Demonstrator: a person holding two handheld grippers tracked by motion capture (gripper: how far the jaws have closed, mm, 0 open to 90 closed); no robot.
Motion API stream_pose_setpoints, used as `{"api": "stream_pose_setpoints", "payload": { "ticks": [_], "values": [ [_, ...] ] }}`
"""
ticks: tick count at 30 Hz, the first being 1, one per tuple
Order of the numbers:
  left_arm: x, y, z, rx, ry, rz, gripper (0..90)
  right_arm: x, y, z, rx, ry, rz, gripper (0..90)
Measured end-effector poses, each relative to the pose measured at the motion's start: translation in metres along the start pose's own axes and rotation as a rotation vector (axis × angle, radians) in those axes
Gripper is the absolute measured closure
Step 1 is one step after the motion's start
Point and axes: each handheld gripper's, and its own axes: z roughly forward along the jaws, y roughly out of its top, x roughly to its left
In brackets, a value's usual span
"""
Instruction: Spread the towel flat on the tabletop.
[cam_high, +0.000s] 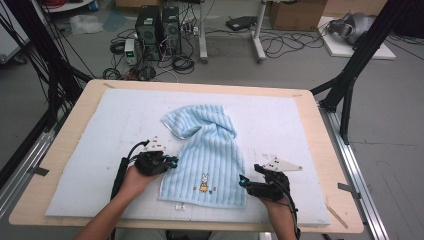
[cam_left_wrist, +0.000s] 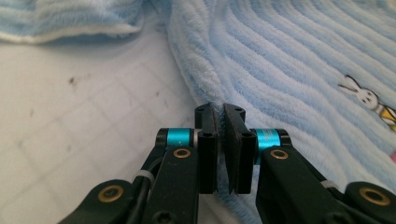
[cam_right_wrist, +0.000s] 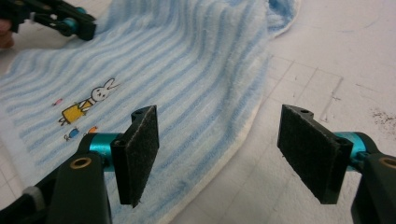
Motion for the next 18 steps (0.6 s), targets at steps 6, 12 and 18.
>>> {"api": "stream_pose_setpoints", "payload": {
  "ticks": [6,12,18],
  "values": [
    [0.002,-0.022,-0.029,-0.012,-0.021,-0.036,83.6,0.001,0.002,0.003,0.001,-0.014,0.000,29.0],
    [-0.006,-0.041,-0.056,-0.013,-0.031,-0.021,84.0,0.007,0.007,0.012,0.013,-0.028,-0.006,29.2],
    [-0.009,-0.058,-0.070,0.000,-0.037,-0.007,84.8,0.016,0.014,0.028,0.031,-0.009,-0.041,34.7]
  ]
}}
